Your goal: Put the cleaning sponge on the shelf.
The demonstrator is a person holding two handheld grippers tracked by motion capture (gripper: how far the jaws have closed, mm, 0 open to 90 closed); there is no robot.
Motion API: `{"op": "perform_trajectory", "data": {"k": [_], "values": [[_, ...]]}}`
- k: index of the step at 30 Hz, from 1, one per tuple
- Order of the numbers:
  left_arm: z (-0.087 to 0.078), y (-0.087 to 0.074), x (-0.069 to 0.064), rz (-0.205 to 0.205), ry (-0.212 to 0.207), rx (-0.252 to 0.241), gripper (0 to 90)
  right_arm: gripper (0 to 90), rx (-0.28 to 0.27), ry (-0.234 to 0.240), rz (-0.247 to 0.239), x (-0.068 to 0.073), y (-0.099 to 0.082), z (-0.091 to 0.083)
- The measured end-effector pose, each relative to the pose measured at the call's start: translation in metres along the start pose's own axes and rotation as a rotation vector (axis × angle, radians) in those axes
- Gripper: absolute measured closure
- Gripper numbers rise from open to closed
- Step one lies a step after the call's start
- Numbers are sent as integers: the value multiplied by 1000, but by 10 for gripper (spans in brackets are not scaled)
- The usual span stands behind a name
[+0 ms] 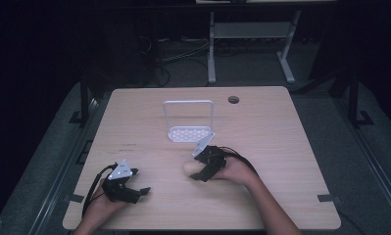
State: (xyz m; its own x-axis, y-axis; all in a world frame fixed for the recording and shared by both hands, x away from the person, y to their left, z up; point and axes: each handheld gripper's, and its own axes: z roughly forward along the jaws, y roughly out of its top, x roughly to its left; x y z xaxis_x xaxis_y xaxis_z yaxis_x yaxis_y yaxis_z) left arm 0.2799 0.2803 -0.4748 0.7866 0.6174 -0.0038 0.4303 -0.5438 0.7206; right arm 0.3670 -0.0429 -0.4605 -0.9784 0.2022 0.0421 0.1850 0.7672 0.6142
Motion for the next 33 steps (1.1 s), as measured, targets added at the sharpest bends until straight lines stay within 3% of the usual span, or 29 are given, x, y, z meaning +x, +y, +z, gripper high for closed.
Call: {"op": "perform_trajectory", "data": {"k": [12, 24, 33], "values": [[0, 0, 0, 0, 0, 0, 131, 375, -7, -7, -4, 0, -2, -3], [0, 0, 0, 0, 0, 0, 131, 386, -38, -25, 66, 0, -8, -11], [0, 0, 0, 1, 0, 0, 131, 385, -55, -68, 118, 1, -10, -18]]}}
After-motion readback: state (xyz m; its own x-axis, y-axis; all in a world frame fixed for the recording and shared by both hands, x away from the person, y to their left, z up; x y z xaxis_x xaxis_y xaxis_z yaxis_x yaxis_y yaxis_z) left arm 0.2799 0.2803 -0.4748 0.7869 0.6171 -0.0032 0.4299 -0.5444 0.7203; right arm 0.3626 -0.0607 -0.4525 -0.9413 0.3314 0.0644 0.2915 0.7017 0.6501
